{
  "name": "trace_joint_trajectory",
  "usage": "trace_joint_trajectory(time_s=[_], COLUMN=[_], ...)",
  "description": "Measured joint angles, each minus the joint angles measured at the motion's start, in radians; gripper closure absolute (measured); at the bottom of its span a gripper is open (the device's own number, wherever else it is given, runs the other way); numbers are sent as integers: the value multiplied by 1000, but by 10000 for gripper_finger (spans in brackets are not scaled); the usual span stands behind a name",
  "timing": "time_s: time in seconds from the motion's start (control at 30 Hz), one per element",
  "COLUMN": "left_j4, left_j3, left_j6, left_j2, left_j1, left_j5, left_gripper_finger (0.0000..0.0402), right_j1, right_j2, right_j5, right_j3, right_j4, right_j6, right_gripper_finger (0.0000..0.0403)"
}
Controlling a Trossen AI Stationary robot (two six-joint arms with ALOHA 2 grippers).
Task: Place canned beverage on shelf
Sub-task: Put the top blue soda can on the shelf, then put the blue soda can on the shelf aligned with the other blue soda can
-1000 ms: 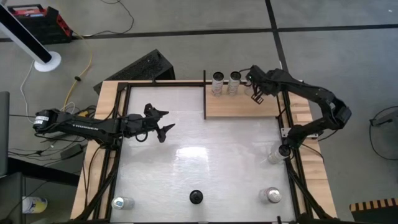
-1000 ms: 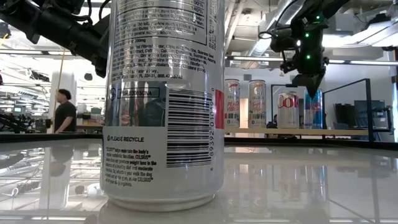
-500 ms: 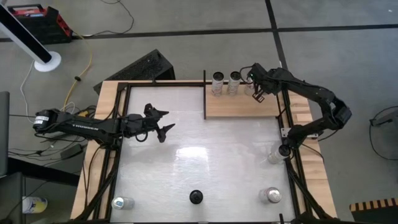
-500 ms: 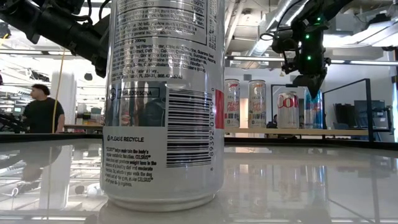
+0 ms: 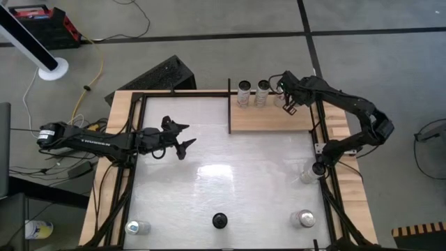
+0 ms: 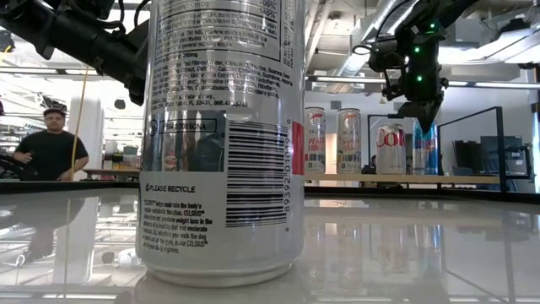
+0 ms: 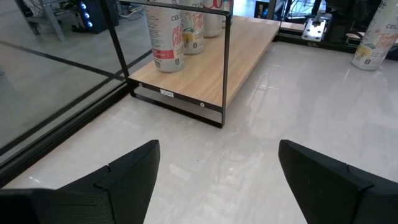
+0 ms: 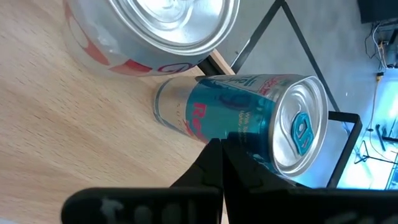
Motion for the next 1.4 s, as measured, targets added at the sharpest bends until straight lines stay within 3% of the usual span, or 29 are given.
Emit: trace_joint_trajectory(time_s=[0.57, 0.77, 1.23, 1.4], left_j4=[0, 0, 0, -76], left_j3=[0, 0, 1, 76], left_j6=[0, 0, 0, 21], left_j2=[0, 0, 0, 0], left_j1=[0, 0, 0, -2], left_j5=[0, 0, 6, 130], left_gripper_finger=[89, 89, 89, 89], right_j1=[-42, -17, 164, 252], right_j2=[0, 0, -78, -165], right_j5=[-5, -70, -70, -66], right_j3=[0, 0, 0, 0], right_j4=[-38, -48, -93, -94], right_j6=[-2, -1, 65, 115], right_gripper_finger=[383, 383, 382, 382])
